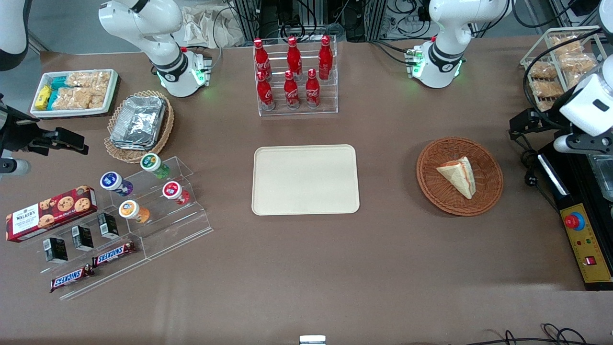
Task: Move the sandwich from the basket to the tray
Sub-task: 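Lower the open left gripper over the wrapped sandwich in the wicker basket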
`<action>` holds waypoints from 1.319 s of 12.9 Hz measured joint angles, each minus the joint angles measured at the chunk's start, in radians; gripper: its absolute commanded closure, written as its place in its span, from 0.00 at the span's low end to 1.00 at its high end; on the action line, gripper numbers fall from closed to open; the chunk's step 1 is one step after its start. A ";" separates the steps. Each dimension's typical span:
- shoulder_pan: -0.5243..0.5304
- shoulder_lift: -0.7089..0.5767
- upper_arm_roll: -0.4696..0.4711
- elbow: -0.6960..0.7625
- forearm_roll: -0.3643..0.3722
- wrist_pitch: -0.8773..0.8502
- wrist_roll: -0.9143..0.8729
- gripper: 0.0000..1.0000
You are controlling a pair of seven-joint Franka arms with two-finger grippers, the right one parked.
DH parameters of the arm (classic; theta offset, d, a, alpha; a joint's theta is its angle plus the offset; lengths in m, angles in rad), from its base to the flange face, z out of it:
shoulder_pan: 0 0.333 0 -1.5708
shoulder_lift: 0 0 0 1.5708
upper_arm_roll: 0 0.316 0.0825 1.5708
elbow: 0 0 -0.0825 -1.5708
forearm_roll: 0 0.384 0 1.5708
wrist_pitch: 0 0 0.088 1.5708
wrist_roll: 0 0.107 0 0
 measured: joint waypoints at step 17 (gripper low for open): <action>0.001 -0.124 -0.001 -0.608 0.000 0.511 -0.625 0.00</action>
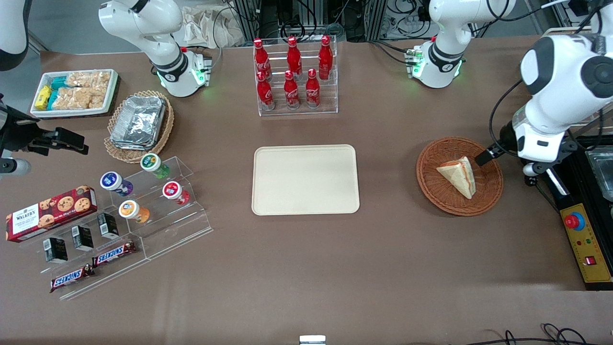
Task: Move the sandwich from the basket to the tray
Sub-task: 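Lower the open left gripper over the wrapped sandwich in the wicker basket, then close the left gripper on the sandwich and lift it from the basket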
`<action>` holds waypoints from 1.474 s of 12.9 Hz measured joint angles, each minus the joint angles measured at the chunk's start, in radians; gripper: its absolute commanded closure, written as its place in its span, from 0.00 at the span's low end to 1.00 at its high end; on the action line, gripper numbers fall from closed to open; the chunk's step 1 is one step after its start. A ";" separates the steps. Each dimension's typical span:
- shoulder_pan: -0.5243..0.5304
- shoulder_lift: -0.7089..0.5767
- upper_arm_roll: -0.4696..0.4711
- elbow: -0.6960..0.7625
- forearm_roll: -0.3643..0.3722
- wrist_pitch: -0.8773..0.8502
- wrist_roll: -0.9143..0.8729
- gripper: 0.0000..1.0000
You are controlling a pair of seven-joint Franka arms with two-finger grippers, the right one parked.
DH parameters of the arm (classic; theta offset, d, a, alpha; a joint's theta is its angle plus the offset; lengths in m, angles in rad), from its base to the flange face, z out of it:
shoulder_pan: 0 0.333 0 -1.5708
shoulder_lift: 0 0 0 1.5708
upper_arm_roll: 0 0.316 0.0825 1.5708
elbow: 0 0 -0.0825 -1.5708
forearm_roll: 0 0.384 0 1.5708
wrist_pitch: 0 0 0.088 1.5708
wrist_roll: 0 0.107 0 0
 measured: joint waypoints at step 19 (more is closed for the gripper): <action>0.041 0.156 0.008 -0.382 -0.005 0.633 -0.106 0.00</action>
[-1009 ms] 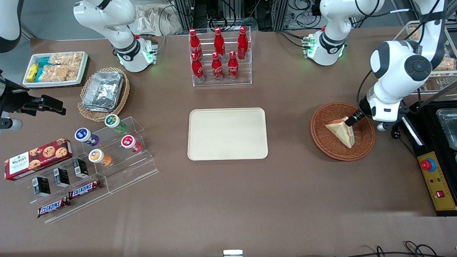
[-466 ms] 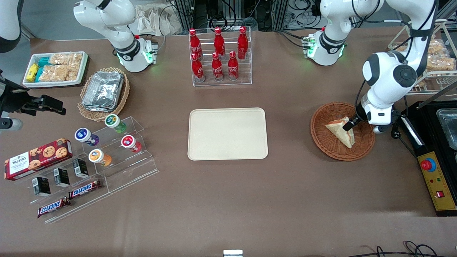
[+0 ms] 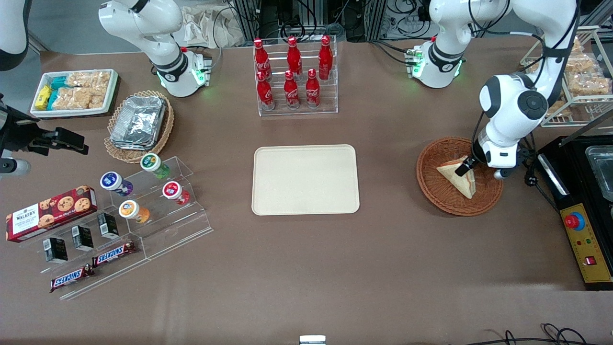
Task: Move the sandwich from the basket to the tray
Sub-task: 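Close the left gripper on the sandwich and lift it from the basket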
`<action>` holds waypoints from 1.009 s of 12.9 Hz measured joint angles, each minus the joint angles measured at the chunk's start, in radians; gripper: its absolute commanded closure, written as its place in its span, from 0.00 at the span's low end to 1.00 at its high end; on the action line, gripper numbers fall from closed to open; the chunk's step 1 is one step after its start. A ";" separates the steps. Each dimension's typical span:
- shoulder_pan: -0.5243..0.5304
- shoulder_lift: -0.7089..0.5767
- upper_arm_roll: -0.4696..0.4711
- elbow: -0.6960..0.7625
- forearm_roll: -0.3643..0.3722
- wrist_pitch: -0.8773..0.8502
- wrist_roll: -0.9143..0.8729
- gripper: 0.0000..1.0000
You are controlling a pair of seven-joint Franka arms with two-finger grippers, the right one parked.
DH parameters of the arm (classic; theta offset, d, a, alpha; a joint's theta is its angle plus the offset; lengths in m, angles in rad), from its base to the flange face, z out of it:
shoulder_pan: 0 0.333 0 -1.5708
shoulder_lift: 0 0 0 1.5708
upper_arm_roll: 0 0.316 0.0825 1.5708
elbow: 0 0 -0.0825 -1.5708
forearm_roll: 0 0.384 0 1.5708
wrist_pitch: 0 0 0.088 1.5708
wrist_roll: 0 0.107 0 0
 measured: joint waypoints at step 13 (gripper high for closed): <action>-0.005 0.021 -0.049 0.003 -0.008 0.051 -0.041 1.00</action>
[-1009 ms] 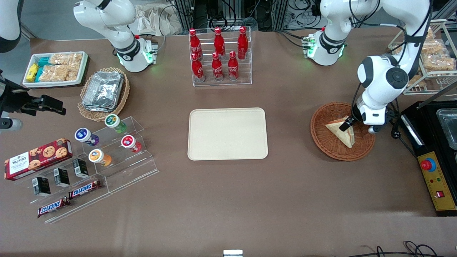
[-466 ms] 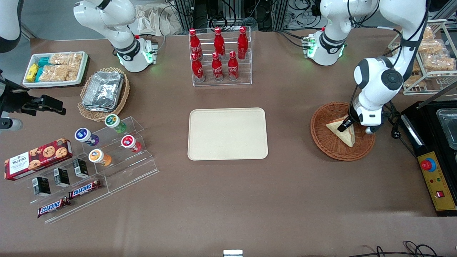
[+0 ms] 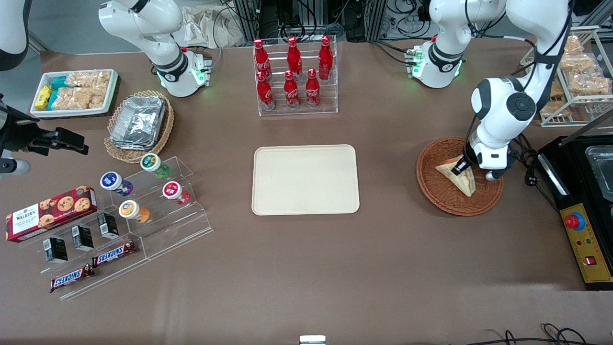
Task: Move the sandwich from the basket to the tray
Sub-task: 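Close the left gripper on the sandwich and lift it from the basket, then carry the held sandwich with the left gripper over the cream tray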
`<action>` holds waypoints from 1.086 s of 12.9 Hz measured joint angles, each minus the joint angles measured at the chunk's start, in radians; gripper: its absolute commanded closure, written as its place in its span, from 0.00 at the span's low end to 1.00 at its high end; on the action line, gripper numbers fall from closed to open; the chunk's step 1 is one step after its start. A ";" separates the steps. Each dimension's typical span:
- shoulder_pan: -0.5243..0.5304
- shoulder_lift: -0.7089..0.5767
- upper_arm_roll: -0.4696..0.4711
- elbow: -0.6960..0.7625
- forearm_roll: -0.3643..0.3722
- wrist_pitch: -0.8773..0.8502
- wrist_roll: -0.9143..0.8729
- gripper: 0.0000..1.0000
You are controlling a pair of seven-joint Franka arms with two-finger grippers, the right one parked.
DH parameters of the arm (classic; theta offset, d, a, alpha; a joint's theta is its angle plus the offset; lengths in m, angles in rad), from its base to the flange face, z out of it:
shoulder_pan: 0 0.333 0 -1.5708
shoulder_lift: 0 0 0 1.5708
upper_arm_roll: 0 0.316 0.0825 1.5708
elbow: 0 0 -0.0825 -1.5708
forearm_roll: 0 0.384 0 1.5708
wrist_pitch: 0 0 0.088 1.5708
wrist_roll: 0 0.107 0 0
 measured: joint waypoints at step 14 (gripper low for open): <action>-0.002 -0.200 -0.054 0.713 0.005 -1.036 0.486 1.00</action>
